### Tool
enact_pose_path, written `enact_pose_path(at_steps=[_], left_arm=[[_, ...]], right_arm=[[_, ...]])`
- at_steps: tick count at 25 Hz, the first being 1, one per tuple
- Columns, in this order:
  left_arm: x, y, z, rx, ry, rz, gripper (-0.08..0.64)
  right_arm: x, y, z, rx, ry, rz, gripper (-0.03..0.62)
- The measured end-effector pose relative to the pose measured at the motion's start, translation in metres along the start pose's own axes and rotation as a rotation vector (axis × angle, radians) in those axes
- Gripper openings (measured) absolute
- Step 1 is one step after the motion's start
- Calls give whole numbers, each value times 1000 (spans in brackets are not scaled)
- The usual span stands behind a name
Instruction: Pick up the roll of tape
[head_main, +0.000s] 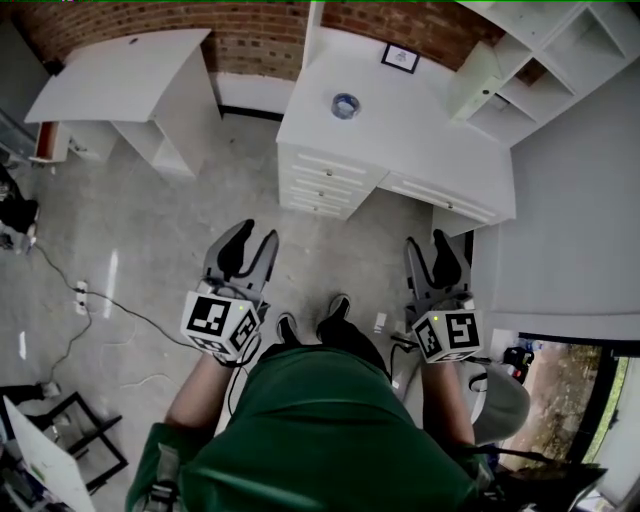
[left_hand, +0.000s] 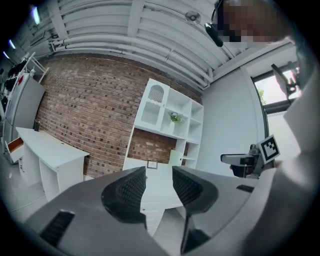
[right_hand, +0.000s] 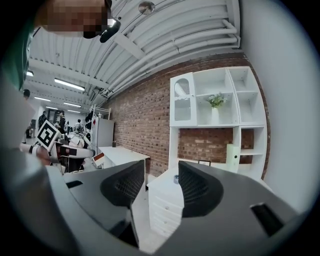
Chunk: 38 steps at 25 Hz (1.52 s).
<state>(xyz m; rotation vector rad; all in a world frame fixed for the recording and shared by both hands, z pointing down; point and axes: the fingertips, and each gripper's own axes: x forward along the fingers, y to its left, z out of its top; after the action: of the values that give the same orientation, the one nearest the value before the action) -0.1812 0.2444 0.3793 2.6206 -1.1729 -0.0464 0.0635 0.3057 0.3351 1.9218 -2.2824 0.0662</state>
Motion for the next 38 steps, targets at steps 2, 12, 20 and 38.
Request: enact_pose_path(at_steps=[2,12,20,38], left_arm=[[12,5,-3,3,11,12,173],[101,8,-3,22,74,73,196],[185,-4,17,25,64,127,196],[249,17,8,10,105,214,196]], right_arm=[[12,-6,-4,4,7,10,224],[101,-71,-24,76,5,107,224],[163,-139,-17,90,-10,186,219],[234,-180,-35,98,39,287,216]])
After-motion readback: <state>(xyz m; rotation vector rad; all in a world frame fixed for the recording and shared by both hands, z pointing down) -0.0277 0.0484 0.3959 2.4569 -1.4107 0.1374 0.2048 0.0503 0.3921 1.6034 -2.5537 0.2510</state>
